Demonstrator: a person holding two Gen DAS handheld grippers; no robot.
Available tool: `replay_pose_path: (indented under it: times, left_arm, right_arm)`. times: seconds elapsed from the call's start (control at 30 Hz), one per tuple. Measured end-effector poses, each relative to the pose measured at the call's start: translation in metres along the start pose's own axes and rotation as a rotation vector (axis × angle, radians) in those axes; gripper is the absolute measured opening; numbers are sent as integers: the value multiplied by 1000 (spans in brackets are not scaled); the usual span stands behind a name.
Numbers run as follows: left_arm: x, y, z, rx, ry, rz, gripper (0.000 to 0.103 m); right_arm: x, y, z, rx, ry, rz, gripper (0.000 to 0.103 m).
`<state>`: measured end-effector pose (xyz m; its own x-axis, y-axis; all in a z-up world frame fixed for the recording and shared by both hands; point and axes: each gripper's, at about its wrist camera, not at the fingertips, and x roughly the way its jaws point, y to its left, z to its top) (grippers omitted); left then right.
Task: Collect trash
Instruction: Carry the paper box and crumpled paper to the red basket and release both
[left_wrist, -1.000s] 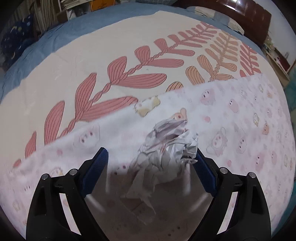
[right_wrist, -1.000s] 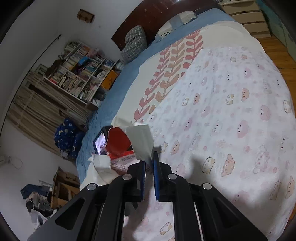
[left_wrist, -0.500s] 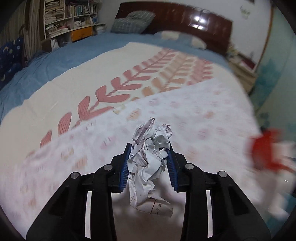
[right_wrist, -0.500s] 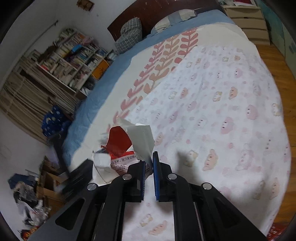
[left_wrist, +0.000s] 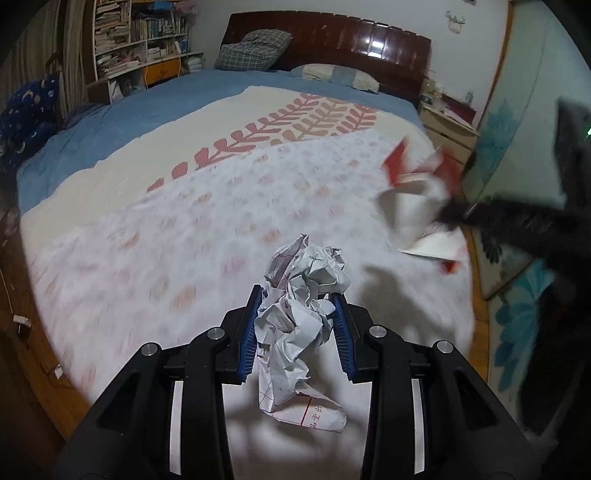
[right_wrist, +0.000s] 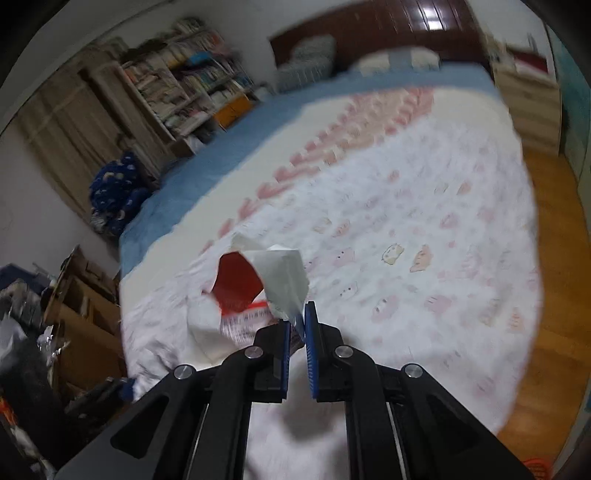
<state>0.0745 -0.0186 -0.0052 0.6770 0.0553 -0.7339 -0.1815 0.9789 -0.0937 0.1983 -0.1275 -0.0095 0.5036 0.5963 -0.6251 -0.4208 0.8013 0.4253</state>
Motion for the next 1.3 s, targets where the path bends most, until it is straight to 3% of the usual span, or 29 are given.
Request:
replay_pose_path:
  times: [0.17, 0.3, 0.4, 0.6, 0.73, 0.87, 1.0, 1.17, 1.3]
  left_arm:
    - [-59, -47, -23, 78, -7, -87, 36]
    - [-117, -111, -28, 190, -70, -165, 36]
    - [-149, -163, -35, 261, -94, -233, 36]
    - [-167, -283, -62, 428, -82, -388, 36]
    - [-143, -363, -109, 528, -3, -469, 36]
    - [-91, -415, -169, 606, 117, -498, 36]
    - [-41, -431, -225, 660, 207, -496, 36]
    - [0, -435, -276, 758, 285, -430, 36]
    - [21, -436, -281, 744, 345, -397, 36]
  right_arm:
    - [-123, -14, -41, -34, -49, -45, 10]
    - [-243, -51, -73, -56, -96, -175, 10]
    - [-330, -90, -109, 13, -143, -273, 10]
    - [-428, -169, -197, 191, -213, -382, 10]
    - [-441, -230, -274, 345, -194, -422, 10]
    - [-427, -280, -337, 463, -147, -441, 10]
    - [-403, -320, -389, 554, -82, -452, 10]
    - [-370, -342, -402, 577, -36, -443, 10]
    - [-338, -351, -398, 594, -9, -449, 10]
